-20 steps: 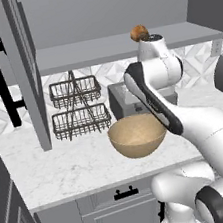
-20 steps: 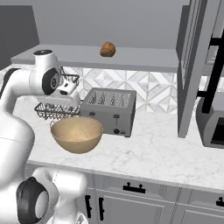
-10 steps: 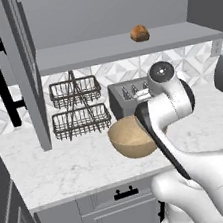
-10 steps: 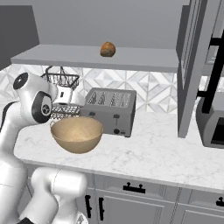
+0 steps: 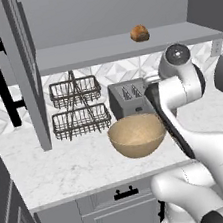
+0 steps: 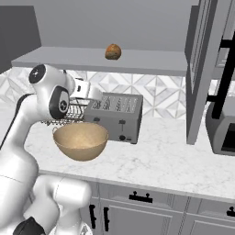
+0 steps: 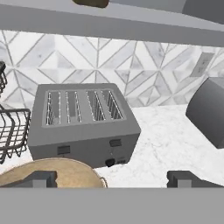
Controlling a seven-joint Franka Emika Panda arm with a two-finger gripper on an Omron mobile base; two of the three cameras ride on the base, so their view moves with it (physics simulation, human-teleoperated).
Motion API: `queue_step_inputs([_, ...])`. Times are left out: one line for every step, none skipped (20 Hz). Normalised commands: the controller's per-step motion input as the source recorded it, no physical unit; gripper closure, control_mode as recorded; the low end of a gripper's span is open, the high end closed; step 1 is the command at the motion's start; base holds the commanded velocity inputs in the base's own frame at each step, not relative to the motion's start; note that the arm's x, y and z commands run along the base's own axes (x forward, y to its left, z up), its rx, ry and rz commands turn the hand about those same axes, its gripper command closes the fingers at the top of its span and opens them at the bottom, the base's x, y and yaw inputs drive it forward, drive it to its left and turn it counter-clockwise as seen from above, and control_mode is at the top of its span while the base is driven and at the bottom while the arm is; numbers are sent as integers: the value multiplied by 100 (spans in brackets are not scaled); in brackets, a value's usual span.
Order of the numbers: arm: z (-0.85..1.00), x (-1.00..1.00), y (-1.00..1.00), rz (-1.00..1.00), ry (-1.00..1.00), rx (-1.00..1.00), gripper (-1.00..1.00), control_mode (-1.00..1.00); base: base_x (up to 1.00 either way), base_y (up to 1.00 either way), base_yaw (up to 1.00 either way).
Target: Open the cabinet, pick up the bread from the cabinet and place it in the basket. Then move the basket to the dining counter.
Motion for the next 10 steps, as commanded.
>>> queue_step_inputs([75, 0, -30, 0, 17, 19, -100, -100, 0, 0, 0])
queue_step_inputs([65, 1, -21, 0, 20, 16, -100, -100, 0, 0, 0])
queue_step_inputs([54, 1, -17, 0, 19, 14, -100, -100, 0, 0, 0])
queue_step_inputs([36, 6, -17, 0, 13, 16, -100, -100, 0, 0, 0])
queue_step_inputs([8, 12, -14, 0, 7, 21, -100, -100, 0, 0, 0])
queue_step_inputs([0, 19, -14, 0, 7, 26, -100, -100, 0, 0, 0])
queue_step_inputs([0, 18, -24, 0, 0, 31, -100, -100, 0, 0, 0])
queue_step_inputs([0, 21, -19, 0, 2, 32, -100, -100, 0, 0, 0])
queue_step_inputs([0, 24, -18, 0, 0, 27, -100, -100, 0, 0, 0])
queue_step_inputs([0, 18, -9, 5, 0, 16, -100, -100, 0, 0, 0])
